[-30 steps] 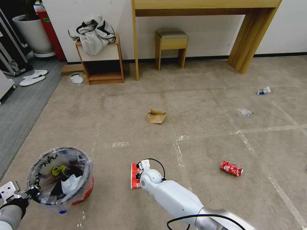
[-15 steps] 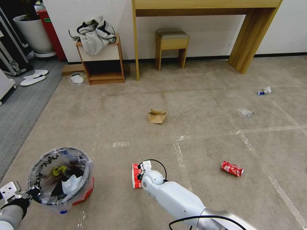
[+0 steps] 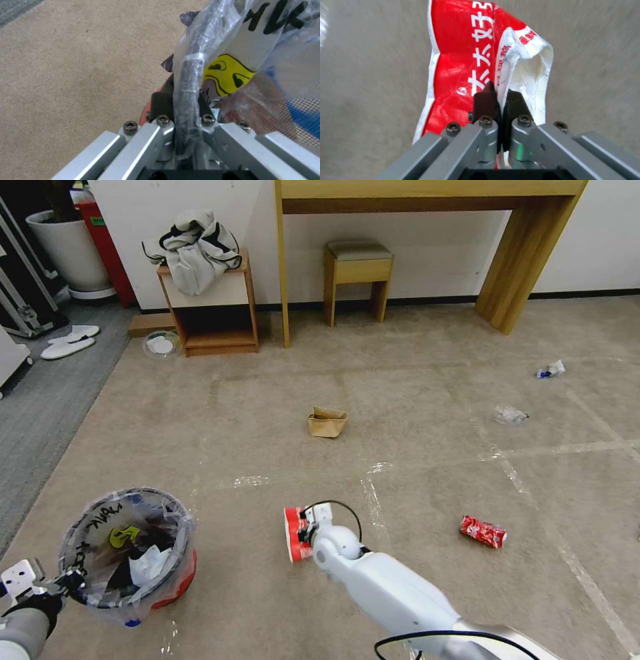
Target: Pick up the trash bin and place the garbage on the floor into it.
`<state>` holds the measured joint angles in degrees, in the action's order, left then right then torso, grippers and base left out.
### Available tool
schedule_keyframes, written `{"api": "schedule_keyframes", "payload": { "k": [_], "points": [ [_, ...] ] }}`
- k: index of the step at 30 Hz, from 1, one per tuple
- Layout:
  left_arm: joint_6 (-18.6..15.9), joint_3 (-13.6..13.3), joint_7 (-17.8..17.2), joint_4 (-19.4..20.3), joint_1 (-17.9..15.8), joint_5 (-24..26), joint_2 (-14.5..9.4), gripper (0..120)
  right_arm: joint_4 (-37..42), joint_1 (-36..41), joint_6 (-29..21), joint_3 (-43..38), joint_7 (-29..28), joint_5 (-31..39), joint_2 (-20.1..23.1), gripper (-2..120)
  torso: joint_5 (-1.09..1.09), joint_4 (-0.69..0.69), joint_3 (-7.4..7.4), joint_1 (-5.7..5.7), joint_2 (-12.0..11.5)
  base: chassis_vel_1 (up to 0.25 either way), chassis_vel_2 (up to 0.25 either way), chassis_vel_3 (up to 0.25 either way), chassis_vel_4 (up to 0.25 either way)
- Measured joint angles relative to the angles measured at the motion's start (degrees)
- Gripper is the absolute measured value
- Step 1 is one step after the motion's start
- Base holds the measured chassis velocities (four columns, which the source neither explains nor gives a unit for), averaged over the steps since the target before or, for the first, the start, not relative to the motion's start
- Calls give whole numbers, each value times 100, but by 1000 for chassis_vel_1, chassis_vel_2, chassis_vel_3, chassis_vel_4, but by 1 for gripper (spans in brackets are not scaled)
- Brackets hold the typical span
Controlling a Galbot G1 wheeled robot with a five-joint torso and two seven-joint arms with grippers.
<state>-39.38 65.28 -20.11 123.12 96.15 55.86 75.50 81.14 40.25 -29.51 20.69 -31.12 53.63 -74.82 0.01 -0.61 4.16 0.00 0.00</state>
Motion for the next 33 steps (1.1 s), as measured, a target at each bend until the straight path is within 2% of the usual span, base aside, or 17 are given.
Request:
{"api": "schedule_keyframes", "payload": {
  "k": [1,4,6,7,8,10,13,18,19,24,25,33],
  "points": [
    [-12,-26,0,4,-14,9,-12,0,380,80,7,-142,-3,25,233,0,0,0,0,0,0,0,0,0,0],
    [-20,-49,-2,8,-24,22,-18,0,650,144,21,-246,-2,31,411,0,0,-1,0,0,0,0,0,0,0],
    [-52,-100,-19,32,-50,73,-21,0,1280,296,67,-532,59,28,878,0,1,-1,-1,0,0,0,0,0,0],
    [-52,-100,-19,32,-50,73,-21,0,1280,296,67,-532,59,28,878,0,1,-1,-1,0,0,0,0,0,0],
    [-75,-128,-41,61,-59,135,-24,0,1631,375,97,-687,116,41,1130,0,0,-3,-1,0,0,0,0,0,0],
    [-127,-166,-58,123,-68,237,-44,0,2167,450,242,-904,254,98,1428,0,1,-3,-1,0,0,0,0,0,0],
    [-174,-202,-87,162,-82,298,-93,0,2641,449,511,-1024,457,164,1623,0,1,-1,-1,0,0,0,0,0,0],
    [-237,-262,-106,215,-87,333,-161,0,3185,262,848,-1043,797,363,1740,0,1,0,-1,0,0,0,0,0,0],
    [-262,-272,-123,252,-86,388,-188,0,3502,98,966,-1005,943,499,1768,0,-1,1,-1,0,0,0,0,0,0],
    [-281,-271,-216,385,-82,623,-254,0,3971,-260,1030,-873,1068,747,1778,0,-1,0,-1,0,0,0,0,0,0],
    [-282,-243,-275,518,-82,793,-294,0,4166,-493,1029,-739,1102,896,1746,0,-1,0,-1,0,0,0,0,0,0],
    [-283,-181,-381,863,18,1132,-445,0,4249,-1074,1077,-181,1230,1188,1423,0,-2,-2,-1,0,0,0,0,0,0]
  ]
}}
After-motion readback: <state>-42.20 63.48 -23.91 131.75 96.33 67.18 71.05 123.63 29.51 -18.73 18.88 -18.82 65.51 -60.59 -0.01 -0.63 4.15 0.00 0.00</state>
